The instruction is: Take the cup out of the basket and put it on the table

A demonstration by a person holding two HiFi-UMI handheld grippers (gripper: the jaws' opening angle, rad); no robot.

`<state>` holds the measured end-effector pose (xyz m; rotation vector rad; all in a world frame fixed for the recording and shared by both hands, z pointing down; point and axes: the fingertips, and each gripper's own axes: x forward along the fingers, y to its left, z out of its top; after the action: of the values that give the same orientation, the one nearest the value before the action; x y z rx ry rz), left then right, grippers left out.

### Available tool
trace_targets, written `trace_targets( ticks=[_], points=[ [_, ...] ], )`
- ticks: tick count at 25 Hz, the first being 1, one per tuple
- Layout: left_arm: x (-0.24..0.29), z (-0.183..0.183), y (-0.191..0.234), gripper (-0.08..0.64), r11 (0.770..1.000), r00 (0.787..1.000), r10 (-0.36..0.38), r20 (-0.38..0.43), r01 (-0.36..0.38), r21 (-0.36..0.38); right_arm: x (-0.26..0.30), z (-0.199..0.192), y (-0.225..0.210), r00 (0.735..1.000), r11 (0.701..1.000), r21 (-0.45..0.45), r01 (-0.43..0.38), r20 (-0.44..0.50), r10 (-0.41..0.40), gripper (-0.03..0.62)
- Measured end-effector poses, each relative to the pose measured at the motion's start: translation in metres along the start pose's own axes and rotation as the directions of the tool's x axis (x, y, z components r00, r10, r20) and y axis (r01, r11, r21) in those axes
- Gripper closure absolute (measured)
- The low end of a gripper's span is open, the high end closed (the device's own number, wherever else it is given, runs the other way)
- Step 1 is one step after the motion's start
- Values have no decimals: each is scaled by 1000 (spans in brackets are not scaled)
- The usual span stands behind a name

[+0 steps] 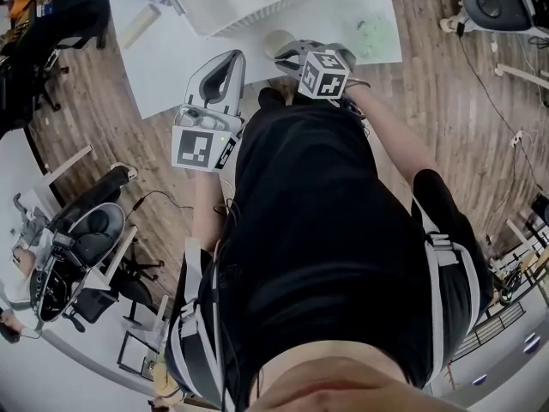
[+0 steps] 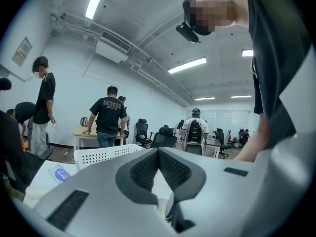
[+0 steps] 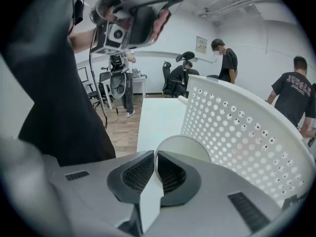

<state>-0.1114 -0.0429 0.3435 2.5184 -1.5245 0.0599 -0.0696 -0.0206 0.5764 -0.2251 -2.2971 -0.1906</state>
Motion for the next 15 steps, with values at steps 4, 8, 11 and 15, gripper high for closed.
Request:
trace_targets(
  ticks=[4,8,11,15],
  points=[
    [-2,-4,1,541,1000,1000,6,-10,-6,0,20,-13,4,999,1000,-3,-13,-31,13,554],
    [-6,-6,4,540,1000,1000,13,-15,-13,-4,30,-18,7,999,1000,25,-3,-32,4,554],
    [-7,-6,5,541,1000,1000,9,-20,-10,-2,34,-23,4,999,998,55,33,-44,-31,554],
    [-6,-6,7,540,1000,1000,5,-23,-5,-3,32,-20,1,998,996,68,60,-18,-59,552]
  ],
)
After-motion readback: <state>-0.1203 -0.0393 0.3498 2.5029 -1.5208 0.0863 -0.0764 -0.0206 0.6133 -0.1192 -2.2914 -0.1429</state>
